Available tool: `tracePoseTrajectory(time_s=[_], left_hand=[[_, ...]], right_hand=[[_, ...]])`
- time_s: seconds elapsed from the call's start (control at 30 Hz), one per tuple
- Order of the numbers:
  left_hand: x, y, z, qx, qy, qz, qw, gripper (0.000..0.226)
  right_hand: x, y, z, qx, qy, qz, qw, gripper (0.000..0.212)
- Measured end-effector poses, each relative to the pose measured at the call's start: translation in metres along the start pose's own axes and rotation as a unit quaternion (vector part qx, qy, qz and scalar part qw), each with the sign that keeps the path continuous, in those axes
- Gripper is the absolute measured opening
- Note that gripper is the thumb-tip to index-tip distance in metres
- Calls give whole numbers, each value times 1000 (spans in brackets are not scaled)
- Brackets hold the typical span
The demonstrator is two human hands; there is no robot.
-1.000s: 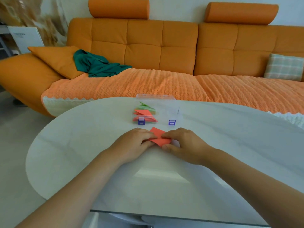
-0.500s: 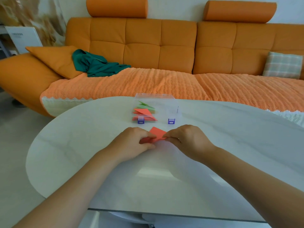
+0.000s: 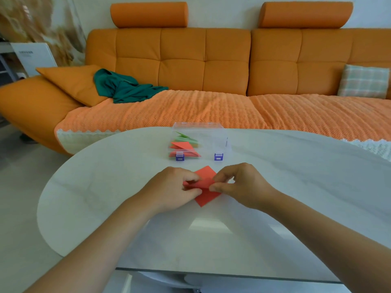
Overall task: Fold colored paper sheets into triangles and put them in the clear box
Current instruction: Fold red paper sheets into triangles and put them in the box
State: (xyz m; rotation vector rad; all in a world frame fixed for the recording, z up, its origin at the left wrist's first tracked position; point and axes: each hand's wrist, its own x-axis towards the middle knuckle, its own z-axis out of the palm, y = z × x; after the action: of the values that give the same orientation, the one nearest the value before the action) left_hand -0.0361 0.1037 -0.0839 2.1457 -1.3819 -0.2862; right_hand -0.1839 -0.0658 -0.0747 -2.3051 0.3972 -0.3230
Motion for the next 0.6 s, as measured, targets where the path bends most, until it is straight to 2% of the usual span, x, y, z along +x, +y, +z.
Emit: tracePoseTrajectory(time_s=[0.1,0.2,0.27,0.33,0.43,0.6], left_hand=[[2,12,5,-40,50,7,998,15],[5,20,10,-93,75,3,993,17],[5,27,14,-130,77,19,988,22],[6,34,19,-148,76,52,985,27],[8,37,28,-118,71,114,984,25],[13,35,42,-85,39,158,983,22]], right_hand=[[-2,-3,-14,50,18,20,998,29],[-1,2,-34,54,46,127,989,49],[-2,9,-44,70,37,203,976,47],[-6,13,-50,125,-11,254,959,33],[-11,21,-51,187,-50,248,949,19],[-12,33,-55,203,-60,236,948,35]])
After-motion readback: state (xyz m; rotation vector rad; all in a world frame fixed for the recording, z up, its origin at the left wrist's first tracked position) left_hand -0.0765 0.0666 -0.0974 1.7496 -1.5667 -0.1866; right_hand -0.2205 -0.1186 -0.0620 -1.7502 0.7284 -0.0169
